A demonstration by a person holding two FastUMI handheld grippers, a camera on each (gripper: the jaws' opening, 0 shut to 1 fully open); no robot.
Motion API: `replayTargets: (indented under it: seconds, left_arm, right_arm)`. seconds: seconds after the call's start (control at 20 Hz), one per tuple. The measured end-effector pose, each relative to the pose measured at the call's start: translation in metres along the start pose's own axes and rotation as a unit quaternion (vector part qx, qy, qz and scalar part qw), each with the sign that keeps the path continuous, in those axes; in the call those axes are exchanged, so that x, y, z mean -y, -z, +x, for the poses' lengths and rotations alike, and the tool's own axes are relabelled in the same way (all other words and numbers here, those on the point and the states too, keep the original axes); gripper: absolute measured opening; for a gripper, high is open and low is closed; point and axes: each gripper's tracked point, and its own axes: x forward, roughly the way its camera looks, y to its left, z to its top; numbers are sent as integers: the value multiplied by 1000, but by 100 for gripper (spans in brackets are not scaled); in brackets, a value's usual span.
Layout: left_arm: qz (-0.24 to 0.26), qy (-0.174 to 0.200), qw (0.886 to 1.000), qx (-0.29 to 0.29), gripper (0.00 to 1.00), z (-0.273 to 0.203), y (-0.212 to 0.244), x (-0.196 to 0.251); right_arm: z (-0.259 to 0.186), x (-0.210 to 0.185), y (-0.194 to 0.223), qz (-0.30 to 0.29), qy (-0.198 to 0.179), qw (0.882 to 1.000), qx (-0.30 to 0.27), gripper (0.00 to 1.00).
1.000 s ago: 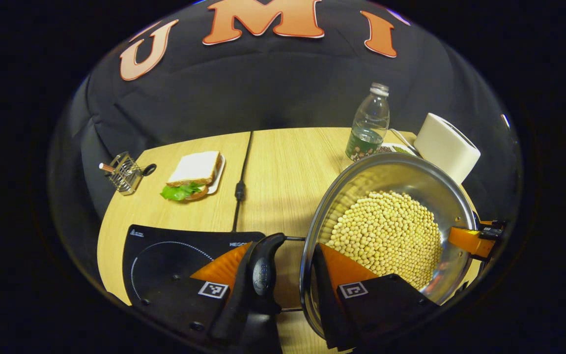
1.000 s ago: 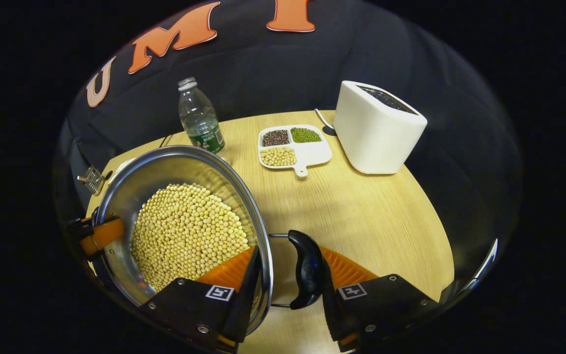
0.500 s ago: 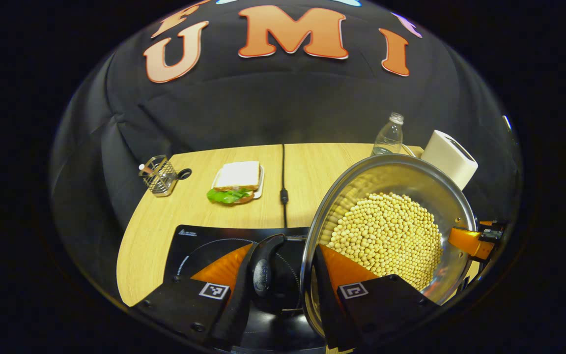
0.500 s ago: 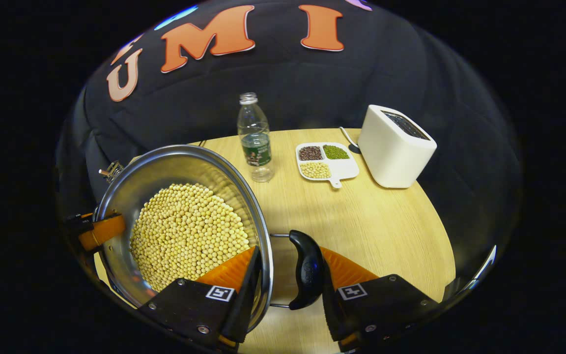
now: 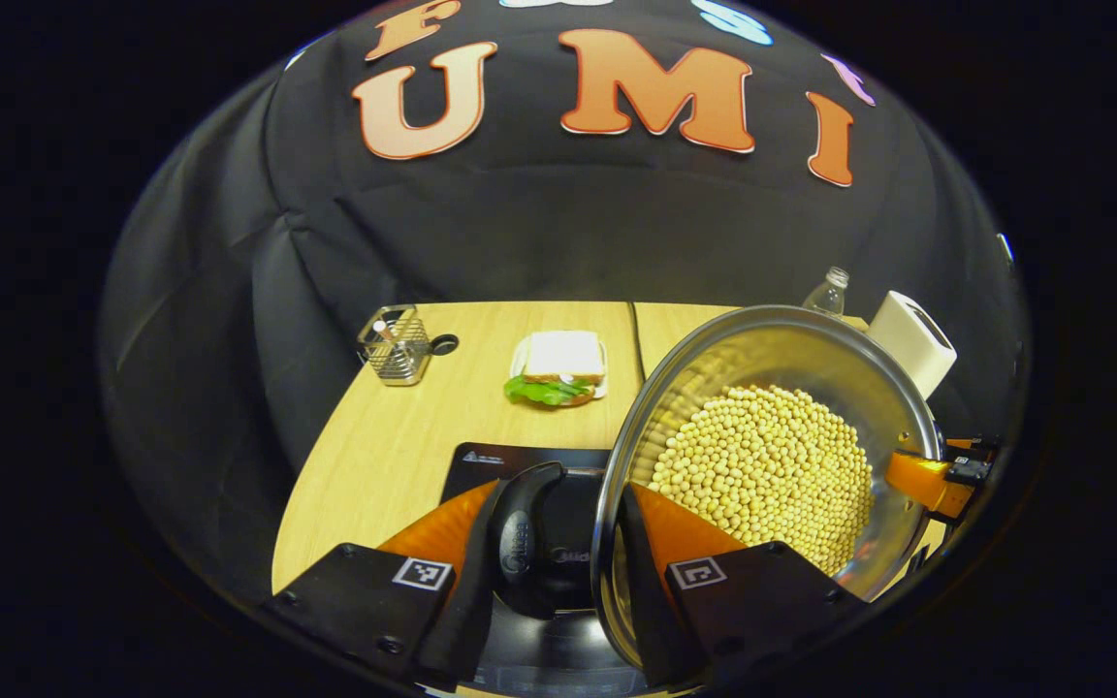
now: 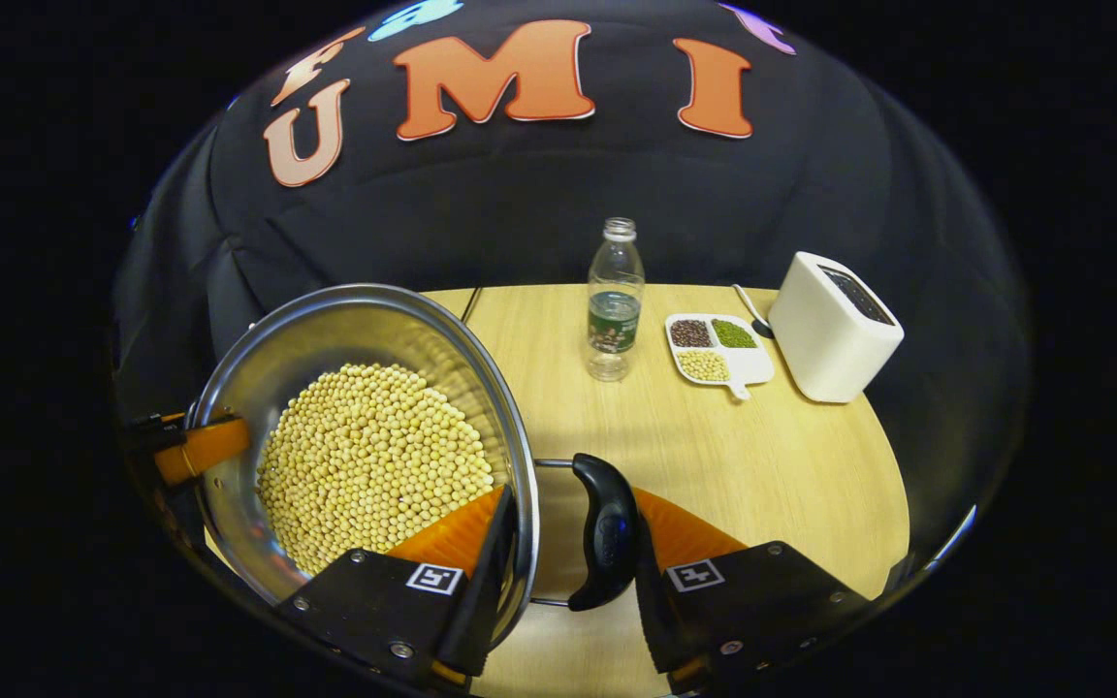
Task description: First push the handle of the pot to place it horizontally, then grasp the pot with both hands and set it on the induction cooktop.
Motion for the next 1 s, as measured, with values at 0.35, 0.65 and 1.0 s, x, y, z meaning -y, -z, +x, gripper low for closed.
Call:
replayTargets:
  seconds: [0.35,0.65,1.0]
  left_arm:
    - [-4,-19,1000,-7,67,-4,0,-53]
    - [-12,-25,999,-20,67,4,7,-82]
    - [-5,-21,998,-52,66,25,26,-95]
  right_arm:
    - [3,-3,2,-6,-15,1000,-9,62]
    - [1,-2,1,-15,-19,999,-22,62]
    - [-1,-3,6,-16,-16,998,-51,62]
